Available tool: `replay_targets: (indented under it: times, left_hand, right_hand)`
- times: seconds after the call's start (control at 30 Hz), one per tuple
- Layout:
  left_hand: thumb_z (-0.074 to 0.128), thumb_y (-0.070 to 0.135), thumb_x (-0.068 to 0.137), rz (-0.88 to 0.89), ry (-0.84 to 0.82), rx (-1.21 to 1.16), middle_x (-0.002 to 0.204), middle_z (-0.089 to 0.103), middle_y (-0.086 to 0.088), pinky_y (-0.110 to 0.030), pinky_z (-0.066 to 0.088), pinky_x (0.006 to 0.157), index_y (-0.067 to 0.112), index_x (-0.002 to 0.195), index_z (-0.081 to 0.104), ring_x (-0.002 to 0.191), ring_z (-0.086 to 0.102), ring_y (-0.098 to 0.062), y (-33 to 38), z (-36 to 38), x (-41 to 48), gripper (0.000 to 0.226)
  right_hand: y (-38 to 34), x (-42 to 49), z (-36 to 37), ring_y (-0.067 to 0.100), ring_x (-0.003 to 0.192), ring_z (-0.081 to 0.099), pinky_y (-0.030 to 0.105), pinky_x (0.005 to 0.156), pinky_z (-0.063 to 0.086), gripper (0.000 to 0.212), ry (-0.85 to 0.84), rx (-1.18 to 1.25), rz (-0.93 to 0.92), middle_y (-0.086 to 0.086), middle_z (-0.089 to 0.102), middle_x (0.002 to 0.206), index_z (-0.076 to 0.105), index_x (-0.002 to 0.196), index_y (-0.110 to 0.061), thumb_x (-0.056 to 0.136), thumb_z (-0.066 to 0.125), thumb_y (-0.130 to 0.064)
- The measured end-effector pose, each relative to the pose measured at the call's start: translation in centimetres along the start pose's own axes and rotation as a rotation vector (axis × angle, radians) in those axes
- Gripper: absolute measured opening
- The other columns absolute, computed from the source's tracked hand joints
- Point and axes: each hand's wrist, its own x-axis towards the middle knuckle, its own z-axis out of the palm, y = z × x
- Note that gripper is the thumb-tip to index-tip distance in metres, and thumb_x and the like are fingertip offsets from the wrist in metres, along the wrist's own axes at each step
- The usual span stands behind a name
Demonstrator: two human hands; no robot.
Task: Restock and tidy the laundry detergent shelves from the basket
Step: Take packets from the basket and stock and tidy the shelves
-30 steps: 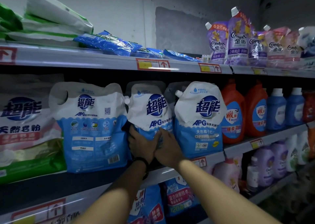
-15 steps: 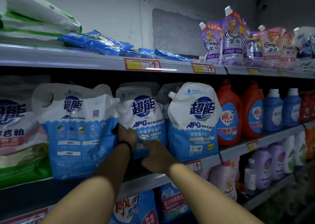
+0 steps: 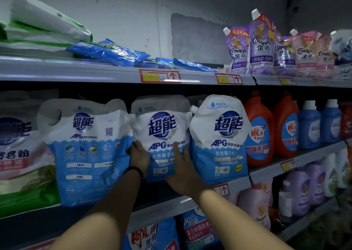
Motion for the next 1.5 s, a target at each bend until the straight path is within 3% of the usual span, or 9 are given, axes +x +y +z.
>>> replay_targets:
  times: [0.13,0.23,0.37,0.57,0.77,0.9,1.1,1.27,1.5]
  left_hand:
    - [0.045,0.021,0.112,0.228,0.024,0.139,0.145,0.055,-0.025,-0.035,0.044,0.109,0.000,0.148,0.036,0.133,0.057,-0.039,-1.1,-0.1,-1.4,0.042]
    - [0.049,0.002,0.107,0.514,-0.119,0.335,0.175,0.008,-0.018,-0.033,0.023,0.127,0.008,0.167,0.010,0.159,0.017,-0.024,-3.0,-0.7,-3.7,0.072]
    - [0.054,-0.007,0.096,0.930,-0.353,0.852,0.173,-0.030,-0.011,-0.053,0.005,0.133,0.019,0.170,0.002,0.160,-0.027,-0.031,-6.0,-2.1,-4.1,0.094]
    - [0.049,0.037,0.103,0.862,-0.523,1.198,0.164,-0.045,-0.015,-0.060,-0.001,0.131,0.020,0.163,-0.028,0.154,-0.037,-0.038,-6.3,-2.1,-2.4,0.099]
    - [0.051,0.030,0.105,0.774,-0.616,1.294,0.166,-0.042,-0.014,-0.057,0.001,0.132,0.021,0.166,-0.022,0.155,-0.035,-0.037,-4.6,-2.3,-1.2,0.095]
    - [0.055,0.018,0.104,0.632,-0.704,1.304,0.171,-0.032,-0.013,-0.054,0.015,0.132,0.018,0.169,-0.011,0.161,-0.024,-0.034,-2.0,-2.6,-2.4,0.093]
    - [0.055,0.025,0.093,0.996,-0.565,1.150,0.126,0.066,-0.005,-0.046,0.058,0.087,0.019,0.131,0.068,0.113,0.066,-0.032,-0.9,-9.2,-6.2,0.041]
    - [0.056,0.033,0.093,1.253,-0.239,1.242,0.100,0.060,-0.004,-0.043,0.046,0.074,0.018,0.099,0.067,0.091,0.055,-0.028,-1.1,-17.9,-6.2,0.019]
    - [0.061,0.037,0.097,0.947,0.015,0.973,0.114,0.052,-0.002,-0.039,0.047,0.084,0.017,0.113,0.060,0.102,0.051,-0.023,-3.7,-23.8,-3.9,0.026]
  right_hand:
    - [-0.3,-0.1,1.1,0.037,0.162,-0.013,0.051,0.129,0.022,0.127,-0.100,-0.055,0.061,0.001,-0.047,0.163,-0.035,0.156,-0.043,0.090,0.071,-0.017]
    - [-0.7,0.3,1.4,0.043,0.161,-0.011,0.058,0.128,0.020,0.126,-0.119,-0.073,0.082,0.005,-0.049,0.162,-0.037,0.156,-0.040,0.093,0.070,-0.020]
    - [-0.2,0.6,0.4,0.041,0.162,-0.005,0.052,0.129,0.023,0.121,-0.131,-0.104,0.060,0.011,-0.045,0.164,-0.035,0.158,-0.035,0.095,0.066,-0.010]
    - [-0.8,1.4,-0.1,0.034,0.163,0.010,0.039,0.127,0.027,0.119,-0.144,-0.075,0.111,0.013,-0.040,0.167,-0.027,0.162,-0.031,0.091,0.066,-0.016]
    - [-1.7,0.6,-0.8,0.032,0.163,0.004,0.039,0.130,0.019,0.101,-0.195,-0.009,0.130,0.014,-0.024,0.173,-0.014,0.167,-0.027,0.096,0.056,-0.014]
    - [-2.3,-1.4,-2.6,0.024,0.143,0.047,0.025,0.107,0.042,0.078,-0.148,0.120,0.137,0.008,0.039,0.165,0.022,0.167,-0.025,0.098,0.054,-0.006]
    - [-5.1,-2.5,-1.3,0.022,0.113,0.067,0.029,0.095,0.055,0.040,0.036,0.281,0.168,0.007,0.070,0.125,0.064,0.130,-0.020,0.091,0.071,-0.015]
    - [-8.5,-2.7,2.0,0.021,0.107,0.070,0.033,0.091,0.055,0.035,-0.007,0.365,0.066,0.005,0.074,0.117,0.063,0.125,-0.023,0.091,0.074,-0.026]
    - [-11.6,-1.7,5.6,0.013,0.084,0.064,0.030,0.071,0.053,0.026,0.056,0.345,-0.009,0.002,0.068,0.105,0.057,0.124,-0.012,0.103,0.064,-0.026]
